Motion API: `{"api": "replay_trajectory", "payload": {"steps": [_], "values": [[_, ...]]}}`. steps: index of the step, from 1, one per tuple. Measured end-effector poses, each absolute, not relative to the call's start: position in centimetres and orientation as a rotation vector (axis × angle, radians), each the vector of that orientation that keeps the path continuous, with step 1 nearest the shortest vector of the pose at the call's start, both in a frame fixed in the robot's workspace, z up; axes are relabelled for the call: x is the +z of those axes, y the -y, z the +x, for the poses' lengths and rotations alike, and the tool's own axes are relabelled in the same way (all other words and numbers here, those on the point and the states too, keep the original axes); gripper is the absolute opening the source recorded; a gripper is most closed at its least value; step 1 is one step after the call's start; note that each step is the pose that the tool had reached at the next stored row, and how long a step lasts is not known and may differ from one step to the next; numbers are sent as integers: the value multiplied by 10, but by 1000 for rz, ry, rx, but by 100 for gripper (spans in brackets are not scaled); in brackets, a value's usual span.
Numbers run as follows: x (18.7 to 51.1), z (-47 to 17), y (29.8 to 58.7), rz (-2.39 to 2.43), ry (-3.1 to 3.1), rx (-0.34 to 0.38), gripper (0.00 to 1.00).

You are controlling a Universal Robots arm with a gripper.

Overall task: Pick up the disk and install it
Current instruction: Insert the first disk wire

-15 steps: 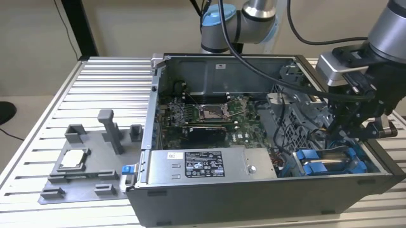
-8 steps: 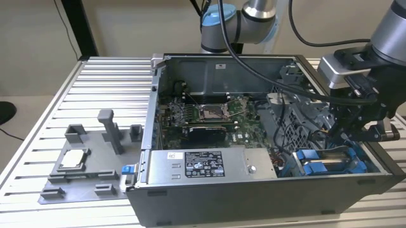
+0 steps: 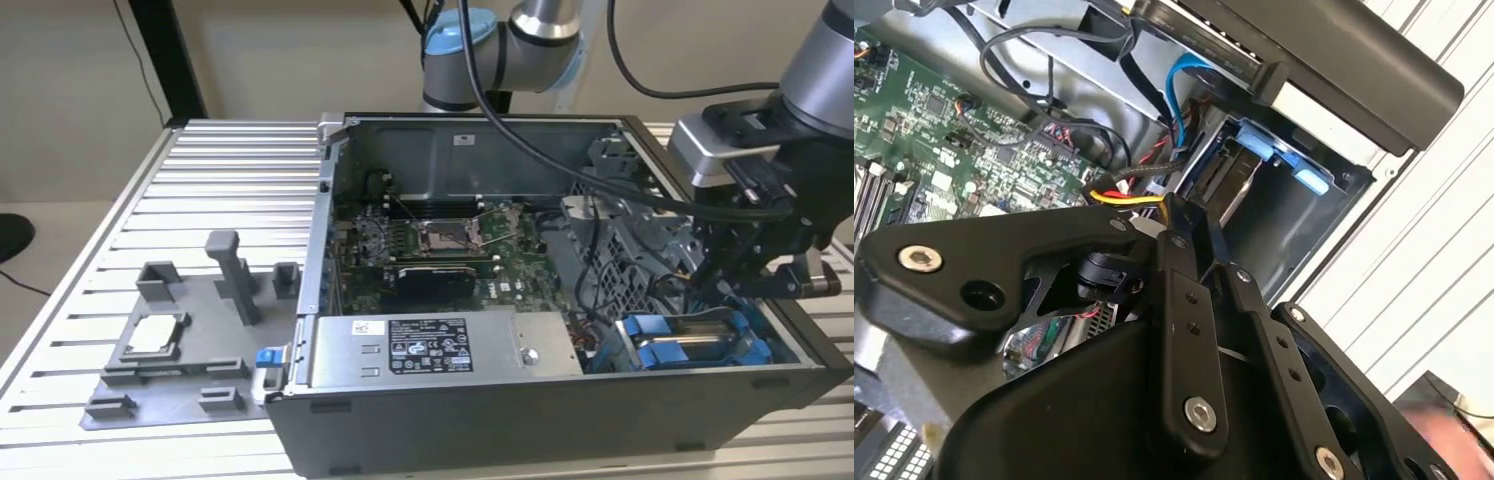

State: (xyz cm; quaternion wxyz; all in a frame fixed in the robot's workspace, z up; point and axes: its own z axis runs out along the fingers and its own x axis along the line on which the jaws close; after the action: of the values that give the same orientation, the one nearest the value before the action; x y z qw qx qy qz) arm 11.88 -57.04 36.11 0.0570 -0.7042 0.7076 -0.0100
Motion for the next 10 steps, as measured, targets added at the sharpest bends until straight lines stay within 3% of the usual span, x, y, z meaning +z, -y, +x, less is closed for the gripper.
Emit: {"api": "replay_trajectory", "payload": {"steps": [10], "values": [[355,122,573,-2122,-2157,-18,0]]}}
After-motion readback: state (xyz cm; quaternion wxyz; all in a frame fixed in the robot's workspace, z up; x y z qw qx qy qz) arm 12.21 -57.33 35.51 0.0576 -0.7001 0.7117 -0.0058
